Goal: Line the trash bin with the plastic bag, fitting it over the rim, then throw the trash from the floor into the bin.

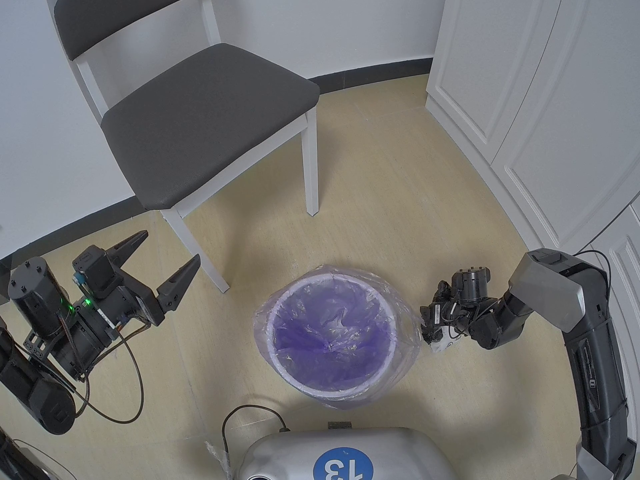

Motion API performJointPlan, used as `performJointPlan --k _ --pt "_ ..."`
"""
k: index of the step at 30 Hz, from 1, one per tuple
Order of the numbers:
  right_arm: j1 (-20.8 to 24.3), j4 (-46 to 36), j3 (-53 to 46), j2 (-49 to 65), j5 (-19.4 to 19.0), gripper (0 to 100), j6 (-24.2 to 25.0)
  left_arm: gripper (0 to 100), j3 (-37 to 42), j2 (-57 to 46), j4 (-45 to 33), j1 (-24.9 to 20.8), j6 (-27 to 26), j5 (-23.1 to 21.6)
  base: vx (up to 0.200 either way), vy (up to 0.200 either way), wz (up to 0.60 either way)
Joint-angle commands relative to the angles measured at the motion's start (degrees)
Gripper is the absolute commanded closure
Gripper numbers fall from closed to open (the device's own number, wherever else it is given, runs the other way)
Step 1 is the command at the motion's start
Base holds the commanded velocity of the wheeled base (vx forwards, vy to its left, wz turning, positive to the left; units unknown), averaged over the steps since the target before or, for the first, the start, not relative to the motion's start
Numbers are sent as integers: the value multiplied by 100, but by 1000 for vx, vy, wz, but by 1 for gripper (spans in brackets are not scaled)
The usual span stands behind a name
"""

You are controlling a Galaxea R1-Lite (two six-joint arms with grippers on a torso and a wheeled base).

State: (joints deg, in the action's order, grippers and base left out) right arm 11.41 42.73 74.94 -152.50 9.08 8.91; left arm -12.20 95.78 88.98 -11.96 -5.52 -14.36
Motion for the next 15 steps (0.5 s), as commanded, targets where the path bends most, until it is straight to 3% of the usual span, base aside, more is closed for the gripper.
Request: performJointPlan --k 1,15 --pt "-104 -344 786 -385 164 0 5 0 43 -60 102 -149 -89 126 0 0 0" --pt "-104 -687 909 -385 164 0 5 0 78 -95 102 -228 -89 126 0 0 0"
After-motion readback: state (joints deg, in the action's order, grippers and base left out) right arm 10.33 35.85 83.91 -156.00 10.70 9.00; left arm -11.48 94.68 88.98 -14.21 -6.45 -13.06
